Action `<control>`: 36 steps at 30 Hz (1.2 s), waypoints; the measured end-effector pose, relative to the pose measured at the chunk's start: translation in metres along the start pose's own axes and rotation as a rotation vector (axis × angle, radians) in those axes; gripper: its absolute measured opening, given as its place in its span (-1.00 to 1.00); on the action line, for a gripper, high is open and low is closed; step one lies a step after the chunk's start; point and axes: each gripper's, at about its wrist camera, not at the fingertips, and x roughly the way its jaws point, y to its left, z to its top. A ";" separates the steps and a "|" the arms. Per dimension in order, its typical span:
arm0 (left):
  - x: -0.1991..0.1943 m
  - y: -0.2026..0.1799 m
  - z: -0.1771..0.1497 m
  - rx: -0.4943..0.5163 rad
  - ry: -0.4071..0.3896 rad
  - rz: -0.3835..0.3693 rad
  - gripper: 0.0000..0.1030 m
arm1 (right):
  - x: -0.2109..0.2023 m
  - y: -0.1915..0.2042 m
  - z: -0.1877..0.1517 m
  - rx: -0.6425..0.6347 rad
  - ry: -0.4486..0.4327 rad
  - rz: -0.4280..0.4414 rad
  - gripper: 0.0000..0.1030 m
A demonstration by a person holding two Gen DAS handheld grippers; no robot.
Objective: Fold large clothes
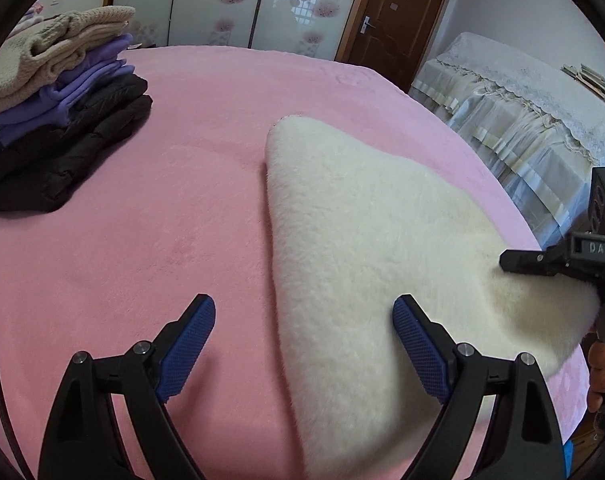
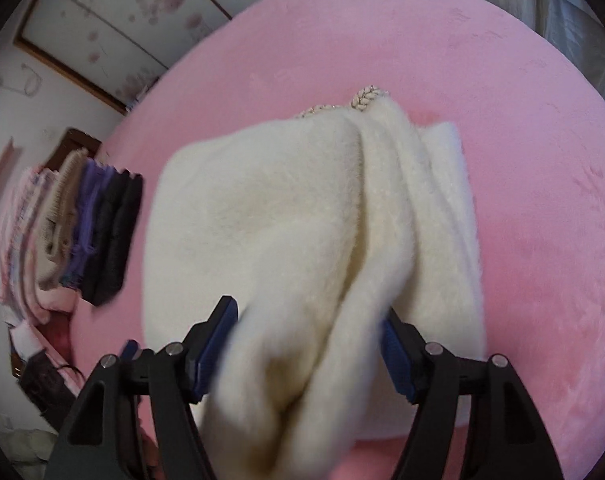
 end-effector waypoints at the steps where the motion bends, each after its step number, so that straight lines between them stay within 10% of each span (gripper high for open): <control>1: 0.002 -0.002 0.002 0.000 0.005 -0.003 0.74 | 0.001 0.001 0.001 -0.026 -0.001 0.007 0.05; 3: 0.005 -0.006 0.005 0.003 0.004 -0.007 0.74 | -0.002 0.004 -0.001 -0.094 -0.007 -0.022 -0.35; 7: 0.007 -0.018 0.012 0.036 -0.005 -0.014 0.74 | -0.032 0.006 -0.019 -0.211 -0.137 -0.003 -0.55; 12: 0.009 -0.045 0.012 0.086 -0.020 -0.057 0.74 | -0.072 -0.015 -0.040 -0.234 -0.324 0.009 -0.56; 21: 0.036 -0.079 -0.010 0.173 -0.008 0.000 0.94 | -0.023 -0.081 -0.062 -0.137 -0.350 -0.056 -0.50; 27: 0.028 -0.070 -0.005 0.137 0.032 -0.012 0.96 | -0.040 -0.077 -0.057 -0.042 -0.336 -0.080 0.03; 36: -0.039 -0.061 -0.024 0.177 -0.130 0.095 0.95 | -0.096 -0.023 -0.108 -0.238 -0.513 -0.108 -0.25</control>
